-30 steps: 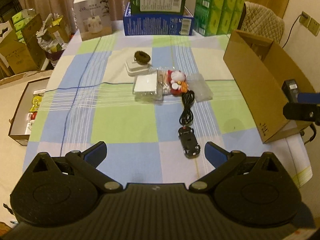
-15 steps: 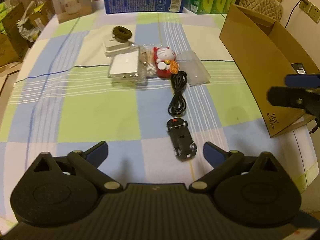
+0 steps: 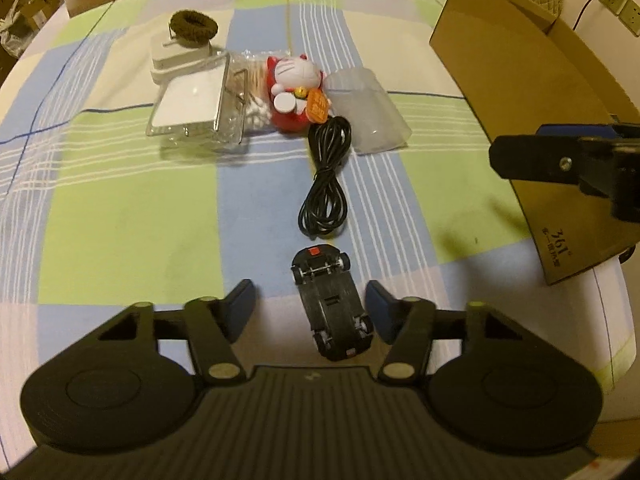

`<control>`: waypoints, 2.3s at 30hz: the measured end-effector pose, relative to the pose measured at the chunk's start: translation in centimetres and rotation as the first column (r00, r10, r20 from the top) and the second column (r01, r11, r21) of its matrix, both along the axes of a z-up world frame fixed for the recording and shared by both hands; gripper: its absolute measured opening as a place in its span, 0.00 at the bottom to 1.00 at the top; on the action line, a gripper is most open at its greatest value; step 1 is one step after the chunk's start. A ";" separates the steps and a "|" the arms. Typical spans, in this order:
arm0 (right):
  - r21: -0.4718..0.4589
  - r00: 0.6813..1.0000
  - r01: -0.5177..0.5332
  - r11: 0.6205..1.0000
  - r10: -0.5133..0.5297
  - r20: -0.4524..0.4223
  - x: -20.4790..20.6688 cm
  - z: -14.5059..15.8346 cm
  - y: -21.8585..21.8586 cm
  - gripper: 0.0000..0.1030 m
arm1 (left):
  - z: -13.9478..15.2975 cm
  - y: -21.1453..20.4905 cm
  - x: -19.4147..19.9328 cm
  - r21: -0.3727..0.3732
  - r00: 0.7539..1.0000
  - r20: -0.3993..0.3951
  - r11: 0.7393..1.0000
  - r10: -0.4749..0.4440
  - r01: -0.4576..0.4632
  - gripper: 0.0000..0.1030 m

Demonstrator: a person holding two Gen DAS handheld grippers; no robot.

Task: Organize objects
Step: 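Grasp the black toy car with the left gripper while the right grasps the black cable, then lift the toy car and cable and carry both toward the cardboard box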

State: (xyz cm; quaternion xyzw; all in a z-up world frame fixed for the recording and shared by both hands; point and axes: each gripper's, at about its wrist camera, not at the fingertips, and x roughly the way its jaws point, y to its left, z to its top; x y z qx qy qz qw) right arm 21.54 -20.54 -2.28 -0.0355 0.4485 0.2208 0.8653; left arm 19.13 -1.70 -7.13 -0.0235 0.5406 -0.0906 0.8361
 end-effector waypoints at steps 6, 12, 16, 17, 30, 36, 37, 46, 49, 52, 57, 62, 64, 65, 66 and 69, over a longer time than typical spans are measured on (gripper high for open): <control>0.006 1.000 0.000 1.000 0.000 -0.010 0.3 -0.4 0.2 0.59 | -0.1 0.6 0.2 0.000 1.000 -0.006 1.000 -0.015 0.015 0.25; 0.016 0.999 -0.007 1.000 0.007 -0.038 0.4 -0.9 1.1 0.59 | 0.6 3.0 0.0 0.034 1.000 -0.009 0.999 -0.010 0.010 0.25; 0.037 0.997 0.000 0.999 0.003 -0.072 0.9 -1.7 2.1 0.59 | 1.0 5.3 0.1 0.057 1.000 -0.001 0.998 0.014 -0.014 0.25; 0.044 0.997 0.005 0.999 -0.002 -0.081 1.0 -2.0 2.3 0.59 | 1.1 5.8 0.1 0.063 1.000 0.002 0.998 0.021 -0.021 0.25; 0.092 0.990 0.039 0.995 -0.026 -0.141 3.7 -6.2 6.7 0.50 | 1.1 8.4 0.6 0.064 0.998 0.021 0.997 0.053 -0.054 0.25; 0.068 0.988 0.059 0.996 -0.048 -0.149 4.7 -7.7 7.5 0.39 | 0.9 8.6 0.9 0.052 0.998 0.023 0.997 0.056 -0.057 0.25; 0.063 0.987 0.062 0.996 -0.052 -0.150 4.7 -7.9 7.5 0.36 | 0.9 8.6 0.9 0.051 0.998 0.022 0.997 0.056 -0.057 0.25; 0.036 0.990 0.033 0.999 -0.028 -0.136 4.5 -8.4 8.3 0.23 | 0.7 8.6 0.8 0.050 0.998 0.017 0.997 0.059 -0.060 0.25; 0.018 0.990 0.012 1.000 -0.010 -0.143 4.4 -8.3 8.5 0.18 | 0.8 8.5 0.7 0.049 0.998 0.016 0.997 0.061 -0.062 0.25; 0.003 0.988 -0.018 1.000 0.018 -0.154 3.8 -8.1 8.1 0.13 | 1.0 8.3 0.5 0.049 0.998 0.016 0.997 0.059 -0.060 0.25; -0.008 0.985 -0.044 0.999 0.042 -0.167 2.7 -7.6 7.0 0.10 | 1.5 7.8 0.1 0.045 0.998 0.019 0.997 0.057 -0.058 0.25; -0.003 0.985 -0.040 0.999 0.038 -0.170 1.7 -6.7 5.7 0.09 | 2.5 7.0 -0.5 0.039 0.999 0.030 0.998 0.044 -0.045 0.25; 0.003 0.984 -0.041 0.999 0.041 -0.171 1.1 -6.4 5.1 0.09 | 3.0 6.6 -0.8 0.040 0.999 0.036 0.998 0.038 -0.040 0.25; 0.000 0.985 -0.041 0.999 0.041 -0.169 0.9 -6.2 4.9 0.09 | 3.2 6.5 -1.0 0.040 0.999 0.038 0.999 0.036 -0.038 0.25; -0.006 0.985 -0.043 0.999 0.041 -0.166 0.6 -6.0 4.8 0.09 | 3.4 6.3 -1.2 0.040 0.999 0.040 0.999 0.033 -0.034 0.25; -0.017 0.985 -0.053 0.998 0.050 -0.164 -0.3 -5.6 4.3 0.09 | 3.9 5.8 -1.7 0.045 0.999 0.046 0.999 0.022 -0.024 0.25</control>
